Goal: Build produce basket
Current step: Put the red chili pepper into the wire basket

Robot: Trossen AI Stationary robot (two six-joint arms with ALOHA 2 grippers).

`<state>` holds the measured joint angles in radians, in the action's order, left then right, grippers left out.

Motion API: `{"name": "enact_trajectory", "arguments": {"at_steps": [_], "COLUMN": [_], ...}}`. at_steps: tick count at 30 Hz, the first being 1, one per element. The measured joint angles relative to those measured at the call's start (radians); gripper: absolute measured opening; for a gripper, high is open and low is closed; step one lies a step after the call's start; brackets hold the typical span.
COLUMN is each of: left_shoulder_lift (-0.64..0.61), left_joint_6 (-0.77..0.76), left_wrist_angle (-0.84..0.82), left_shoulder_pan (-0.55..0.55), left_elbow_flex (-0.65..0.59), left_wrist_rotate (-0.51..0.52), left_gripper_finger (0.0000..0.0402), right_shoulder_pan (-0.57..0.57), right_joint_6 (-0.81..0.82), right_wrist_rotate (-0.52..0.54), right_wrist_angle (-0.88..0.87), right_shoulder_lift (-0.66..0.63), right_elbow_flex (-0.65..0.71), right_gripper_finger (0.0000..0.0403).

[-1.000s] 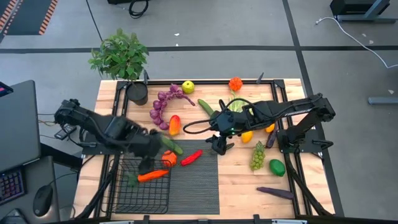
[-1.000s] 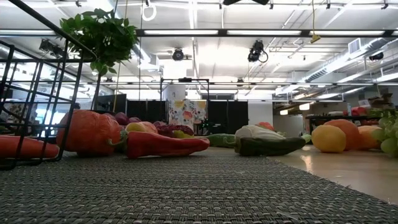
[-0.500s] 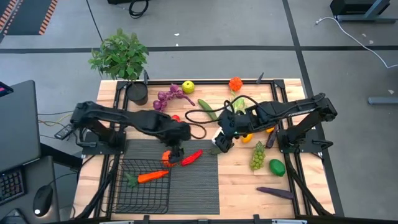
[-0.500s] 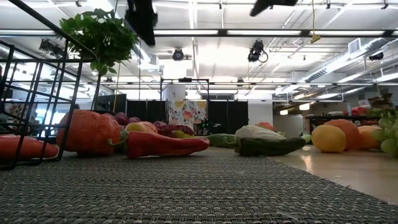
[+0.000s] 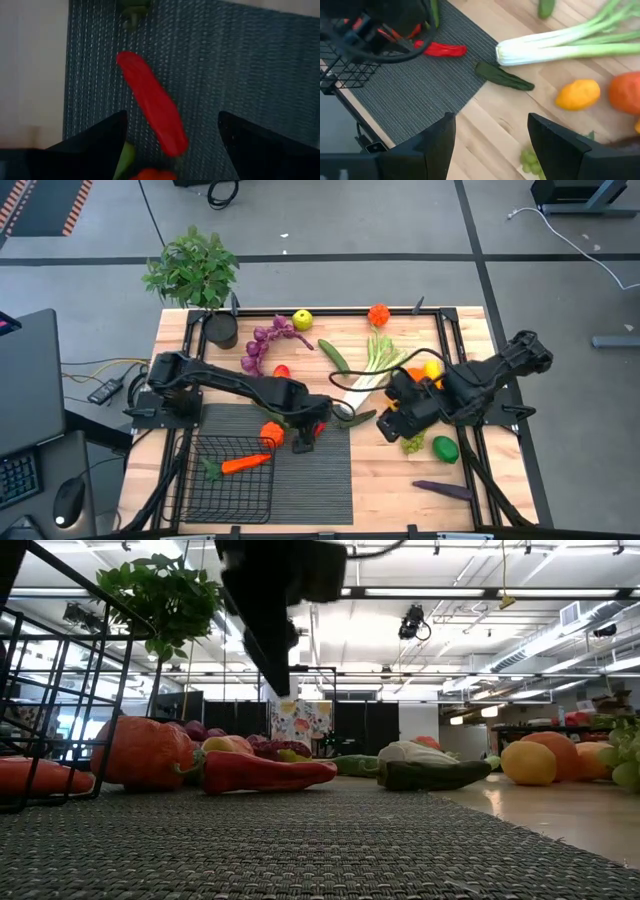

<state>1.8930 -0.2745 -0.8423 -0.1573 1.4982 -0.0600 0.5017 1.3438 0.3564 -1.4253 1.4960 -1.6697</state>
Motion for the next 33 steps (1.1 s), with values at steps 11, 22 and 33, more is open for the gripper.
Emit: {"name": "enact_trajectory", "arguments": {"at_steps": [11, 22, 33], "left_shoulder_lift": [0.146, 0.185, 0.102], "left_joint_6": [-0.1, -0.24, -0.313], "left_wrist_angle": [0.025, 0.05, -0.003], "left_shoulder_pan": [0.021, 0.018, 0.021], "left_elbow_flex": [0.0, 0.0, 0.0], "left_wrist_rotate": [0.002, 0.002, -0.056], "left_gripper_finger": [0.0315, 0.0244, 0.0072], "right_shoulder_pan": [0.124, 0.151, 0.151], "right_joint_6": [0.154, 0.098, 0.033], "right_wrist_rotate": [0.053, 0.074, 0.14], "right_wrist_angle": [-0.12, -0.146, -0.146], "right_shoulder_lift": [-0.001, 0.0, 0.0], "right_elbow_flex": [0.0, 0.028, 0.083], "right_gripper_finger": [0.0252, 0.0252, 0.0252]}}
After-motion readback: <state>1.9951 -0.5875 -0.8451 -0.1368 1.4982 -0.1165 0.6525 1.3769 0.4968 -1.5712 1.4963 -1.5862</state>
